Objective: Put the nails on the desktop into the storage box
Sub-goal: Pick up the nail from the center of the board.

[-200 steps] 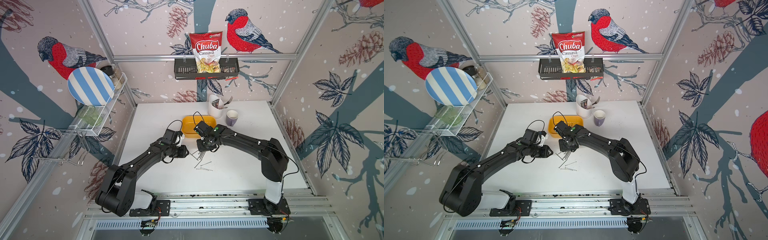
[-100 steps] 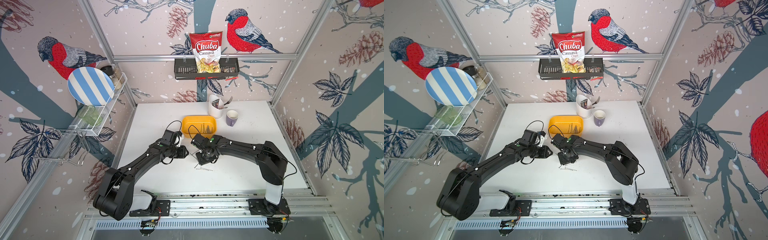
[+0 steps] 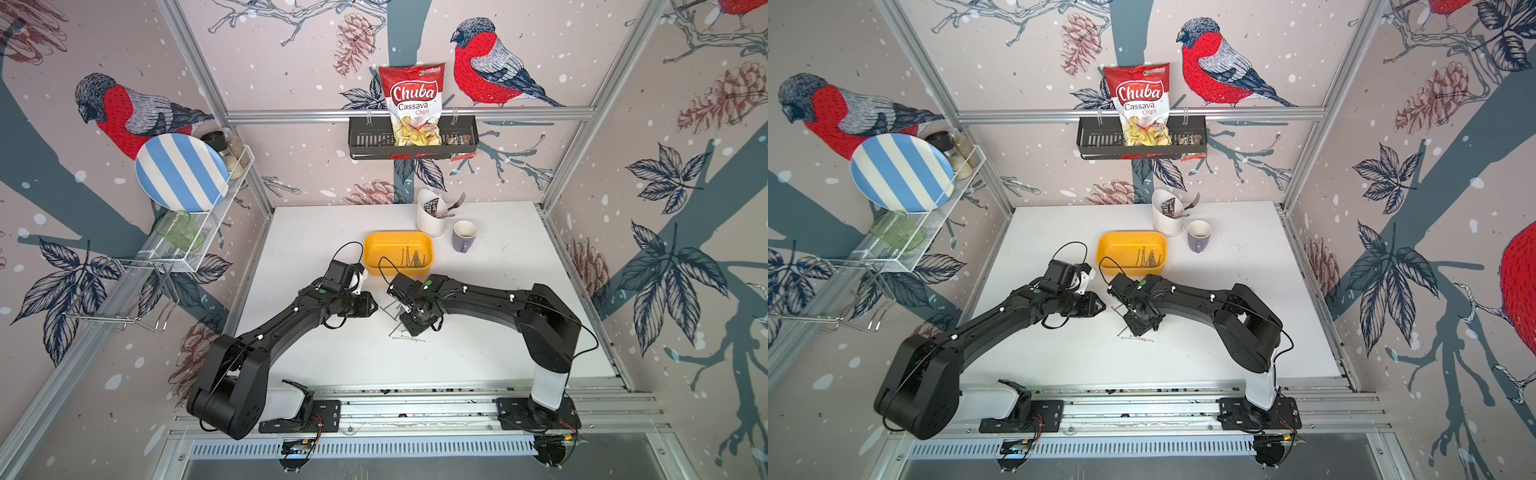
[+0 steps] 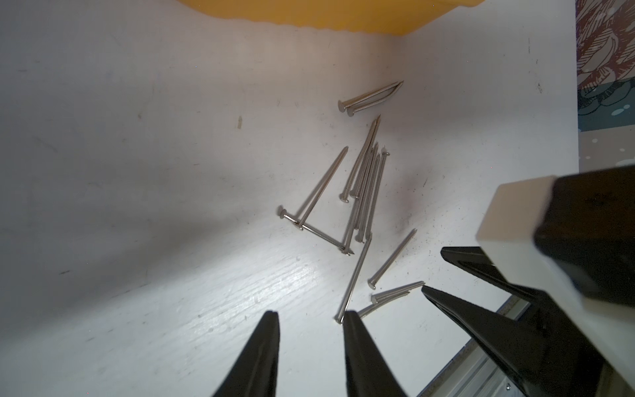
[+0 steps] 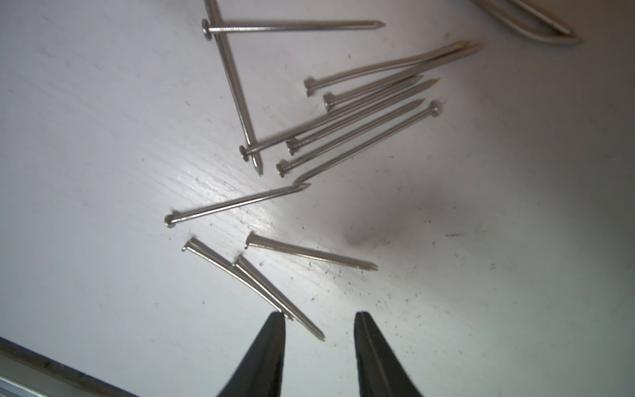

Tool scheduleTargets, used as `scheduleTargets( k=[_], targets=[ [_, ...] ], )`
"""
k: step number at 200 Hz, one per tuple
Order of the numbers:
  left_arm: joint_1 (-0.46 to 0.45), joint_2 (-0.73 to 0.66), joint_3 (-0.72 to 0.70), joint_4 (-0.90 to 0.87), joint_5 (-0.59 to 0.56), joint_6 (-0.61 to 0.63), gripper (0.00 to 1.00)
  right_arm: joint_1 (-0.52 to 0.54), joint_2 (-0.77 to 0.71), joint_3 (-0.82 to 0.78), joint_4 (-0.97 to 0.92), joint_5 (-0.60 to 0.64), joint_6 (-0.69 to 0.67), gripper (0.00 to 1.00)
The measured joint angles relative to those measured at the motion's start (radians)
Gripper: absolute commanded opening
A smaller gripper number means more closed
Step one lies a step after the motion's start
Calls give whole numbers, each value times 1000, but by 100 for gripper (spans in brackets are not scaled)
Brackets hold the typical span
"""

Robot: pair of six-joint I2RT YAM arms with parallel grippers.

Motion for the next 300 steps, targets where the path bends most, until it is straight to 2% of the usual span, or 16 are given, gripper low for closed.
scheduleTargets(
  k=[33, 98, 215, 243, 276, 300],
  targets=[
    [0, 3, 0, 0, 0, 0, 35, -3, 0, -2, 0, 19, -85, 47],
    [1, 20, 0, 0, 0, 0, 35, -13, 53, 13, 1, 24, -209, 47],
    [10, 50, 6, 1, 11, 3, 35, -18, 165, 101, -4, -5, -259, 46],
    [11, 55, 6, 0, 16, 4, 35, -6, 194, 136, -3, -31, -262, 43],
    [13, 61, 6, 1, 19, 4, 35, 5, 206, 143, -3, -47, -264, 30],
    [17, 68, 6, 1, 19, 5, 35, 8, 201, 126, 12, -55, -262, 24]
  ],
)
